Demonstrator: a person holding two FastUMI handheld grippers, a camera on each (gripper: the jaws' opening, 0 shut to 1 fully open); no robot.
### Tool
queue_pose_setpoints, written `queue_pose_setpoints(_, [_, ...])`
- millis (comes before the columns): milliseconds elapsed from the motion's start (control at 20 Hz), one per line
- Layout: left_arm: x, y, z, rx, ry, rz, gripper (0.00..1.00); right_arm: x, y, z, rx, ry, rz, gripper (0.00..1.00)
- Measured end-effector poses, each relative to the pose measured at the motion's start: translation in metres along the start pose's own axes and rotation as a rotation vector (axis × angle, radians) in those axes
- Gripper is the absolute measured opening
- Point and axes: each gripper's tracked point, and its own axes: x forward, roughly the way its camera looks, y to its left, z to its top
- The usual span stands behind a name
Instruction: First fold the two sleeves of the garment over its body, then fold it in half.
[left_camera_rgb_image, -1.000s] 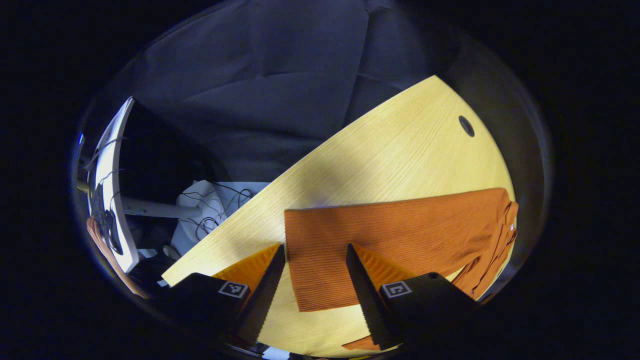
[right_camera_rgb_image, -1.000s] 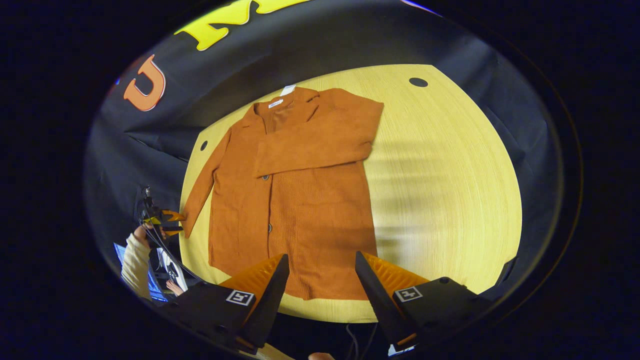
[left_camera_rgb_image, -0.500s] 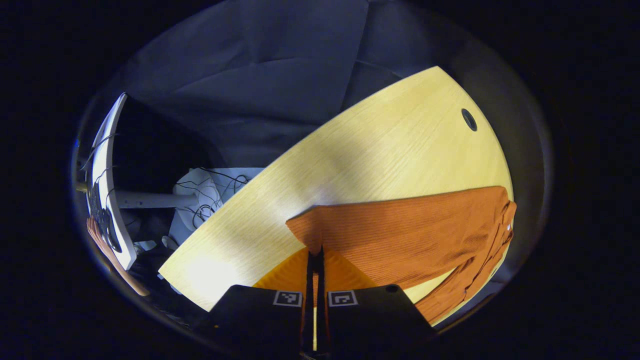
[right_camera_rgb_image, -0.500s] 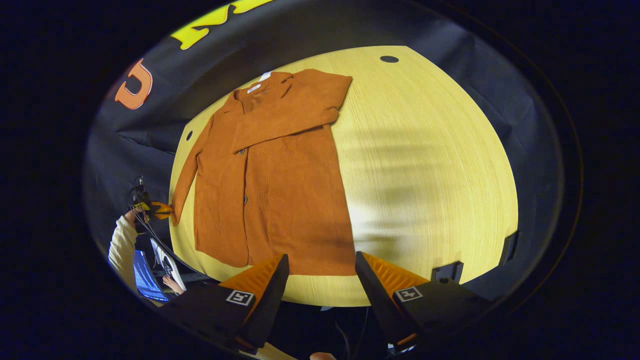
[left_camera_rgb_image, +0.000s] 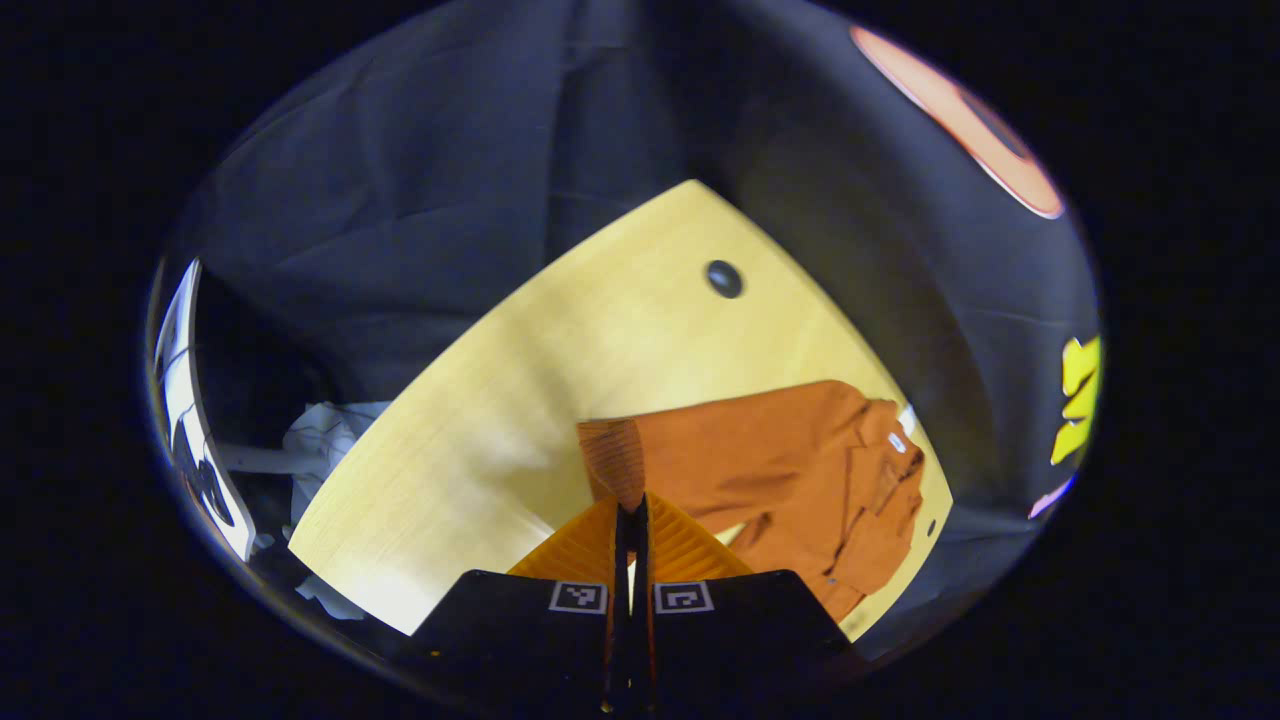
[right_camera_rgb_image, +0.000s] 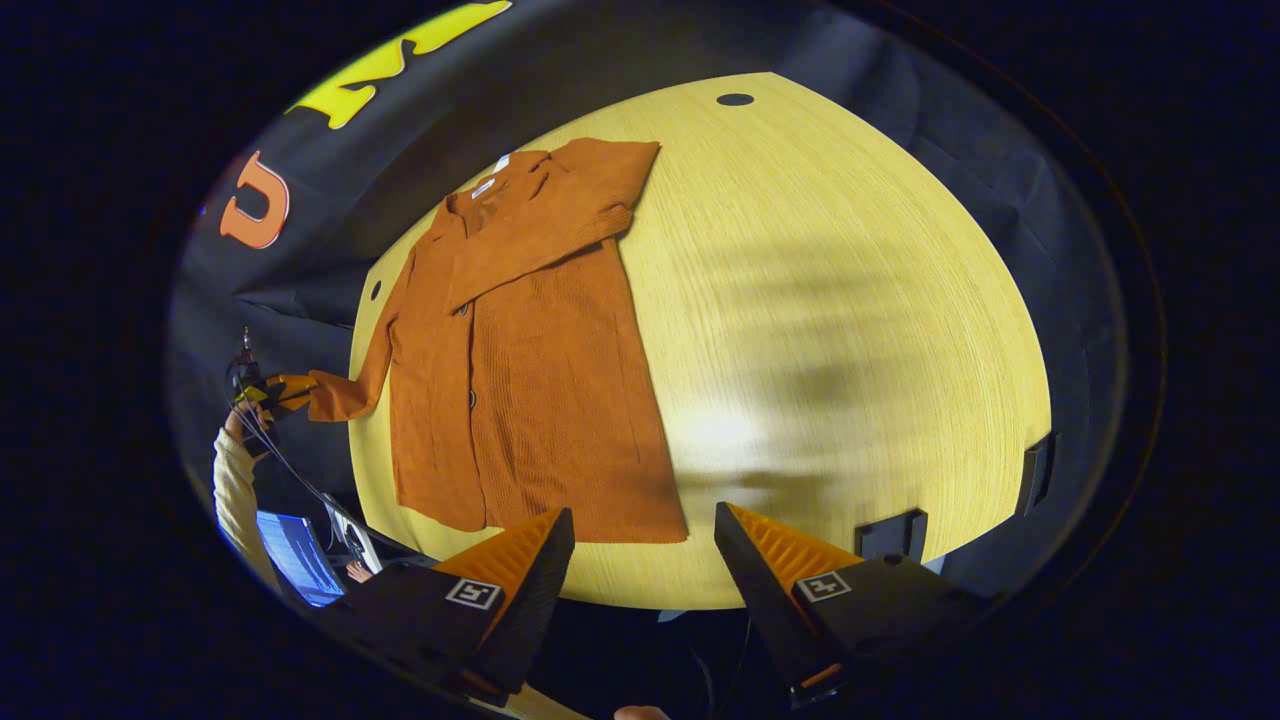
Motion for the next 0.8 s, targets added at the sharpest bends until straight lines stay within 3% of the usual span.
queue_pose_setpoints(200, [-0.020, -0.099, -0.003, 0.215, -0.047, -0.027, 0.03, -0.006, -0.024, 0.001, 0.017, -0.018, 0.021, 0.90])
queue_pose_setpoints(450, [-0.021, -0.222, -0.053, 0.412, -0.031, -0.103, 0.03, -0.013, -0.081, 0.009, 0.084, -0.077, 0.006, 0.90])
queue_pose_setpoints(500, [-0.019, -0.248, -0.072, 0.445, -0.012, -0.122, 0.03, -0.011, -0.103, 0.014, 0.117, -0.094, -0.043, 0.91])
queue_pose_setpoints(550, [-0.018, -0.274, -0.091, 0.478, 0.008, -0.147, 0.03, -0.008, -0.125, 0.013, 0.151, -0.089, -0.082, 0.85])
queue_pose_setpoints(600, [-0.017, -0.301, -0.109, 0.506, 0.023, -0.169, 0.03, -0.011, -0.134, 0.011, 0.194, -0.083, -0.075, 0.95])
queue_pose_setpoints(750, [-0.004, -0.367, -0.145, 0.594, 0.015, -0.202, 0.04, -0.021, -0.157, 0.011, 0.326, -0.098, -0.005, 0.92])
queue_pose_setpoints(800, [0.001, -0.386, -0.153, 0.623, 0.013, -0.205, 0.03, -0.022, -0.168, 0.007, 0.348, -0.105, -0.001, 0.96])
